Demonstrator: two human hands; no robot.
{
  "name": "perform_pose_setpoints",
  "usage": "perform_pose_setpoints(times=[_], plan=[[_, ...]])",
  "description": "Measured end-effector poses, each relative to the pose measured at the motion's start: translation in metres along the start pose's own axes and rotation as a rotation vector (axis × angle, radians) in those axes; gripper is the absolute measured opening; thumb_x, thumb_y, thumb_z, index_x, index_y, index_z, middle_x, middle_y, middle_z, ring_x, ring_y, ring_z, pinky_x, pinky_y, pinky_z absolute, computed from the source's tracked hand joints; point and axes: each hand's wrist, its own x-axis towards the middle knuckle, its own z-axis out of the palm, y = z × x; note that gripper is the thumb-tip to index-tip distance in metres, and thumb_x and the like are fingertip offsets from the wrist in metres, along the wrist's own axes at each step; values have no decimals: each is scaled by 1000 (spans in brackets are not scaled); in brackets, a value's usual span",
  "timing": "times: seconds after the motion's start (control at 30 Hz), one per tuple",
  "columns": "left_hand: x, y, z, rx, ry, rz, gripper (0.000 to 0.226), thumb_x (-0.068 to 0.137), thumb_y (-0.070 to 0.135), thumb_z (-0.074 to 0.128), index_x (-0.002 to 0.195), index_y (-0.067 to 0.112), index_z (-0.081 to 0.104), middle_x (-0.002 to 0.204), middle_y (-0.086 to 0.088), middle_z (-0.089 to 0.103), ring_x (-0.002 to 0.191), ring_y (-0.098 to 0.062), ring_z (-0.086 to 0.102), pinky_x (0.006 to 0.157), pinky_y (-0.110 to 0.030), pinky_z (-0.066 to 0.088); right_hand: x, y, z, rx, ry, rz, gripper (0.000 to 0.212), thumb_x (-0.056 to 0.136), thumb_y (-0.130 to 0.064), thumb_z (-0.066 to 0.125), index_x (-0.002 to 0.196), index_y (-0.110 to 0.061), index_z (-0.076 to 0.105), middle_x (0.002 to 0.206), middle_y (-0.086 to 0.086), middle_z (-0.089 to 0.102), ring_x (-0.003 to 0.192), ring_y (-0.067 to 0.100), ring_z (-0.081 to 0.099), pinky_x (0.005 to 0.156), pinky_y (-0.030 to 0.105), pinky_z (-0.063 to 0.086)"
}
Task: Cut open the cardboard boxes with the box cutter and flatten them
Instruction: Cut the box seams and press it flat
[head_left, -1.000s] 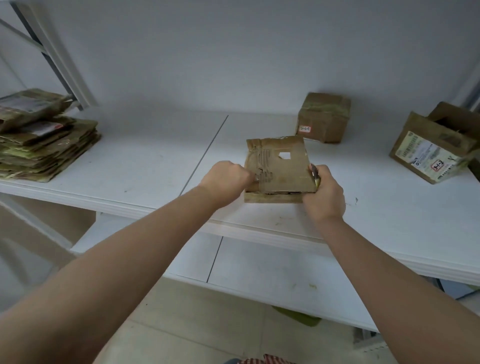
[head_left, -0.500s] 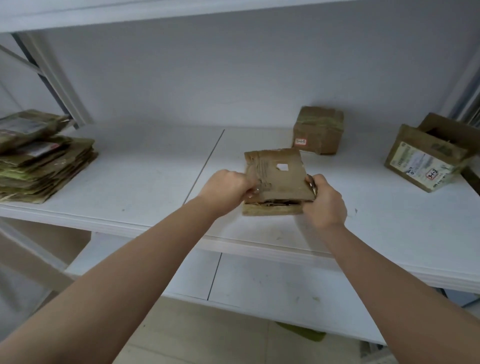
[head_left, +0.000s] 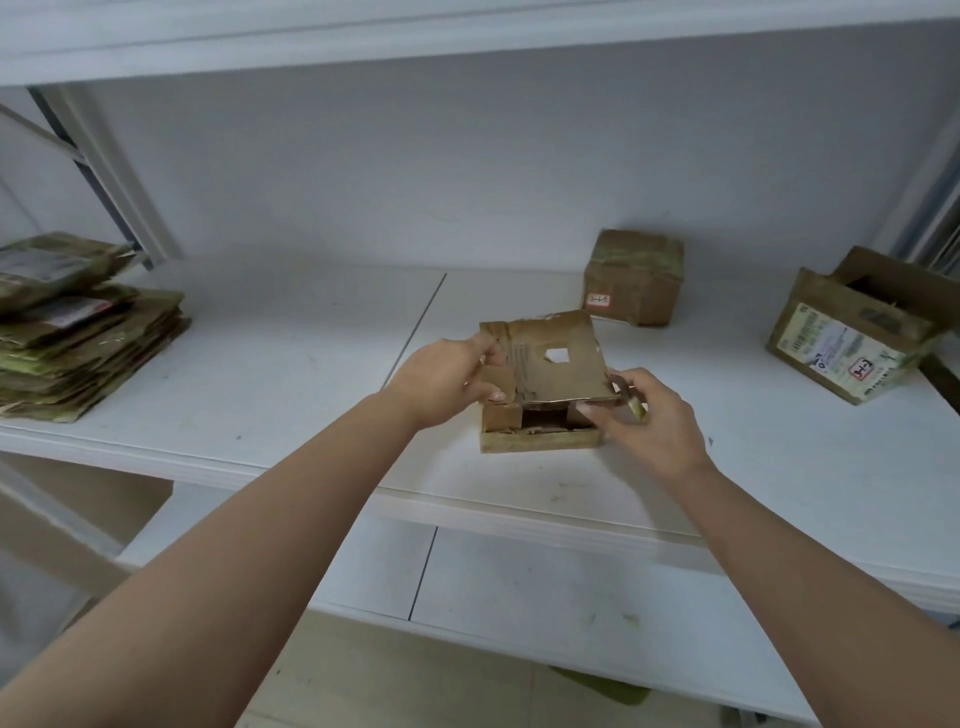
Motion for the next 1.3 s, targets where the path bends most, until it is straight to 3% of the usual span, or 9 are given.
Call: perform_pose_setpoints(times=[0.13, 0.23, 0.3, 0.4, 0.53, 0.67, 0.8, 0.97, 1.3], plan=[[-4, 0, 6, -124, 56, -39, 39, 87, 28, 68, 117, 16, 47, 88, -2, 66, 78, -15, 57, 72, -28, 42, 6, -11, 4, 19, 72, 66, 49, 72, -69, 61, 83, -22, 54, 81, -8, 59, 81, 16, 56, 65, 33, 43], [-8, 2, 12, -105, 93, -10, 44, 87, 24, 67, 124, 18, 44, 98, 3, 63, 71, -3, 55, 79, -30, 46, 13, -22, 13, -58, 142, 165, 53, 74, -69, 60, 88, -19, 49, 80, -6, 56, 78, 19, 55, 59, 30, 40], [-13, 1, 17, -89, 114, 20, 52, 87, 21, 67, 133, 22, 43, 127, 0, 52, 95, -8, 60, 89, -30, 48, 17, -25, 19, -93, 149, 206, 51, 77, -64, 62, 96, -19, 49, 87, -5, 58, 80, 20, 56, 62, 30, 42], [-16, 7, 23, -40, 199, 155, 61, 87, 9, 57, 144, 21, 38, 156, -7, 22, 142, -25, 27, 110, -35, 31, 19, -24, 24, -97, 172, 212, 49, 78, -62, 62, 97, -18, 49, 88, -3, 57, 80, 20, 56, 60, 29, 40], [-10, 16, 38, 67, 0, 207, 56, 98, 18, 41, 151, 21, 23, 161, -2, 8, 148, -25, -3, 117, -42, 7, 16, -17, 23, -71, 172, 182, 56, 76, -68, 59, 93, -16, 50, 83, -4, 56, 77, 19, 55, 58, 29, 38], [-2, 6, 56, 117, -54, 115, 54, 102, 30, 37, 152, 29, 16, 160, 4, 13, 148, -21, 7, 118, -40, 17, -5, 3, 19, 25, 243, 98, 43, 80, -59, 61, 92, -19, 51, 84, -8, 58, 78, 14, 54, 61, 28, 40], [8, -5, 52, 175, -54, 183, 55, 100, 35, 41, 150, 37, 18, 157, 10, 21, 145, -21, 18, 115, -42, 23, -28, 18, 30, -227, 153, -238, 14, 90, -33, 60, 93, -20, 63, 90, -7, 61, 72, 17, 57, 57, 26, 42], [11, -18, 48, -110, -148, 191, 57, 98, 25, 50, 147, 38, 24, 157, 10, 20, 146, -19, 14, 118, -35, 10, -32, 1, 52, -490, -190, -315, 48, 93, -30, 51, 140, -30, 40, 142, -13, 42, 108, 17, 58, 79, 32, 49], [8, -15, 40, -79, -184, 188, 57, 99, 28, 48, 150, 35, 23, 158, 9, 19, 144, -20, 17, 118, -38, 13, -34, -1, 56, -563, -165, -287, 32, 94, -41, 50, 125, -37, 54, 123, -18, 53, 95, 17, 61, 67, 25, 45]])
